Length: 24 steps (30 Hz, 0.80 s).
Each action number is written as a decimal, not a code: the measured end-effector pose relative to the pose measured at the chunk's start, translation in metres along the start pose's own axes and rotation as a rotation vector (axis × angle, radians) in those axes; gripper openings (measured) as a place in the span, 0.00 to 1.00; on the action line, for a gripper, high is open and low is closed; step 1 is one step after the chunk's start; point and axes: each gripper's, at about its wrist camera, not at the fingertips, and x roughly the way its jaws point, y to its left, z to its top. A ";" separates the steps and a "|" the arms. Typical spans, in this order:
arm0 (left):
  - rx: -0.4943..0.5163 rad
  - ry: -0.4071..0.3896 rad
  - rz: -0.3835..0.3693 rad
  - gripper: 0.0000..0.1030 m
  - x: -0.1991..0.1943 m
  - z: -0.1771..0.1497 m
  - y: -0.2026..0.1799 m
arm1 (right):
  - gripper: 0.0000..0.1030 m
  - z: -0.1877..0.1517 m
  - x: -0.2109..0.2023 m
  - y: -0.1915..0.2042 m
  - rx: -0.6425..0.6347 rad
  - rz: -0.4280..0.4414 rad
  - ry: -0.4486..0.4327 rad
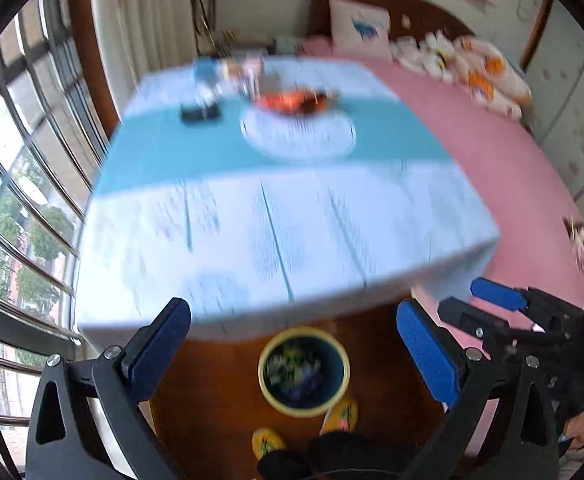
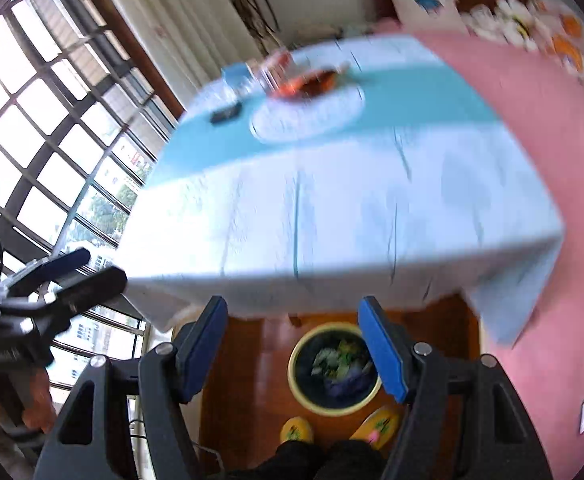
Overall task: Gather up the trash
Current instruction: 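Raise both tools back over the table toward the remaining trash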
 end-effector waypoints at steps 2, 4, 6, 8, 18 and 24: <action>-0.015 -0.044 0.023 0.99 -0.012 0.017 -0.002 | 0.66 0.022 -0.011 0.003 -0.050 0.001 -0.026; -0.033 -0.081 0.057 0.99 -0.024 0.035 -0.005 | 0.66 0.043 -0.021 0.011 -0.111 0.000 -0.058; -0.059 -0.119 0.099 0.99 -0.035 0.051 -0.004 | 0.66 0.064 -0.029 0.017 -0.167 0.007 -0.095; -0.092 -0.132 0.133 0.99 -0.040 0.066 -0.002 | 0.66 0.083 -0.035 0.019 -0.201 0.028 -0.125; -0.274 -0.045 0.172 0.88 -0.020 0.099 0.053 | 0.51 0.151 -0.015 0.036 -0.233 0.080 -0.159; -0.272 -0.012 0.131 0.88 0.026 0.137 0.098 | 0.50 0.176 0.026 0.048 -0.184 0.064 -0.111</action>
